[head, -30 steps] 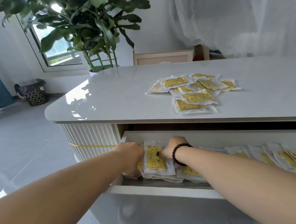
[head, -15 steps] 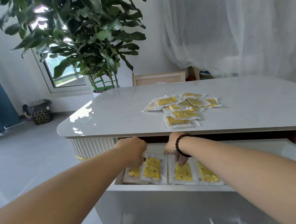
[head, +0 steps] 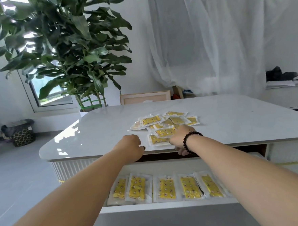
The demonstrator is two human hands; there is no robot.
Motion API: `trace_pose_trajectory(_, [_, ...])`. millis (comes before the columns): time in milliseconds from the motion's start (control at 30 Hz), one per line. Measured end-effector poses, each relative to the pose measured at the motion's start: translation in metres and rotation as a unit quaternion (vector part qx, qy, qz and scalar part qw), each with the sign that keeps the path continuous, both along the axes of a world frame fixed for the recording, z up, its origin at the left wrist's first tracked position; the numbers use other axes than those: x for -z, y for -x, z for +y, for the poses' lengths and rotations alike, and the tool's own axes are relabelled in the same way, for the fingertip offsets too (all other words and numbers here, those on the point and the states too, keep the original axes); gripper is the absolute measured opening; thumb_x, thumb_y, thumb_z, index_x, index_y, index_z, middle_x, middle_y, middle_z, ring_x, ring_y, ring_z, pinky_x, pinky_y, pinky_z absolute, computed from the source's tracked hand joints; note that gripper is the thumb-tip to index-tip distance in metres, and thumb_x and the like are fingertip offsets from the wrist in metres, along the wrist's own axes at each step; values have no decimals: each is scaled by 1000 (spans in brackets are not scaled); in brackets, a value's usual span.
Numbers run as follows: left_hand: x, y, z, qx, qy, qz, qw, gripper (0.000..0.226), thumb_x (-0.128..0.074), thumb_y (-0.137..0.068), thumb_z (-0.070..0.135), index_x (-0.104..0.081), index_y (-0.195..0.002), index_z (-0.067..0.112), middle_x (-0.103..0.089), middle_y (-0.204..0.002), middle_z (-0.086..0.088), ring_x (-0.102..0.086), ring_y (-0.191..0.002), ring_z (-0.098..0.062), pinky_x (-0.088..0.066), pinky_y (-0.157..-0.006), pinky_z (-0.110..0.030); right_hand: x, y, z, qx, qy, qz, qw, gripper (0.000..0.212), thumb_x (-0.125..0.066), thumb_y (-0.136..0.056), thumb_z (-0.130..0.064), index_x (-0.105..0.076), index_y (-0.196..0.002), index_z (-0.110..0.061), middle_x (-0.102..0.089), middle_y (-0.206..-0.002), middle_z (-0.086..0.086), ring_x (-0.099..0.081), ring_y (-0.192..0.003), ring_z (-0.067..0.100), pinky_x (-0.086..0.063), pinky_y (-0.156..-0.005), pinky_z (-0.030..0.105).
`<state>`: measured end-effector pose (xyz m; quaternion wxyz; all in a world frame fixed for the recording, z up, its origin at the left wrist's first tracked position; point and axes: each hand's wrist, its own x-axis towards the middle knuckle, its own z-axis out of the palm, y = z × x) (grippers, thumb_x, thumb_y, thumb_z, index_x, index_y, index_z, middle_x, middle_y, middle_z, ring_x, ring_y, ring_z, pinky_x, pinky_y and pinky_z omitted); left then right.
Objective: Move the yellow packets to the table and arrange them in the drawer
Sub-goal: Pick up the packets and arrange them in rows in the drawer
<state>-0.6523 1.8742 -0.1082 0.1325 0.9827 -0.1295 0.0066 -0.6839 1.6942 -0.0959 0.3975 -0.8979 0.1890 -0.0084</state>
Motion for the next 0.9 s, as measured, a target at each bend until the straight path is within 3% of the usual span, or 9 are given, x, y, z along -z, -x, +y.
trace_pose_trajectory(200, [8,-33,-32,-59,226,81,969,41,-62,-90,32,-54,-125,11,-60,-121,-10,-62,-102,-26,-50,-91,-33,16,-34,-36,82,-51,-86,992,12,-51,-73,-3,-51,-70,-15,-52,-66,5,-52,-57,22,-53,-59,28])
trace_pose_trajectory(300, [17,-50,-47,-83,204,70,973,28,-57,-92,35,-57,-102,9,-61,-94,-8,-57,-81,-22,-47,-68,-30,27,-49,-51,119,-68,-108,985,26,-57,-77,-6,-42,-65,-24,-53,-62,3,-58,-61,22,-59,-68,31])
trace_pose_trajectory(367, [22,-62,-54,-100,176,71,977,43,-56,-91,43,-59,-109,5,-59,-107,-12,-56,-82,-23,-46,-69,-29,33,-60,-57,135,-71,-106,983,22,-60,-78,-10,-46,-62,-16,-54,-64,7,-65,-70,26,-58,-73,35])
trace_pose_trajectory(467, [27,-75,-61,-121,167,80,975,55,-56,-87,53,-57,-117,7,-53,-124,-13,-55,-91,-24,-44,-78,-29,38,-76,-57,137,-72,-110,982,33,-64,-80,-15,-39,-58,-18,-48,-54,4,-60,-59,25,-48,-56,27])
trace_pose_trajectory(567, [32,-83,-67,-114,181,85,973,45,-56,-86,52,-57,-105,11,-58,-108,-9,-58,-99,-26,-44,-77,-29,40,-86,-49,121,-12,-87,989,28,-66,-80,-38,-52,-73,-15,-56,-65,2,-61,-69,25,-43,-52,24])
trace_pose_trajectory(700, [38,-86,-67,-114,237,81,961,35,-58,-89,37,-45,-70,11,-45,-66,0,-51,-65,-19,-32,-53,-26,37,-94,-42,106,9,-42,993,47,-70,-77,-46,-51,-104,-13,-60,-92,4,-58,-89,25,-47,-70,29])
trace_pose_trajectory(767, [38,-85,-63,-117,273,83,951,40,-60,-90,30,-36,-62,14,-38,-59,0,-38,-55,-16,-26,-49,-26,36,-93,-42,107,-15,-34,994,76,-75,-72,-46,-44,-131,-10,-59,-118,7,-57,-106,27,-50,-84,31])
trace_pose_trajectory(833, [38,-83,-58,-111,316,92,938,39,-62,-89,24,-36,-60,16,-38,-59,0,-37,-57,-17,-30,-53,-25,39,-92,-43,101,-40,-27,994,90,-80,-66,-45,-40,-138,-10,-58,-123,7,-57,-110,26,-50,-89,32])
trace_pose_trajectory(900, [36,-81,-53,-114,365,111,917,30,-66,-88,19,-46,-65,19,-46,-66,1,-46,-70,-18,-41,-68,-26,40,-86,-45,96,-74,-38,992,80,-82,-65,-43,-49,-129,-8,-61,-113,6,-58,-101,24,-49,-83,30])
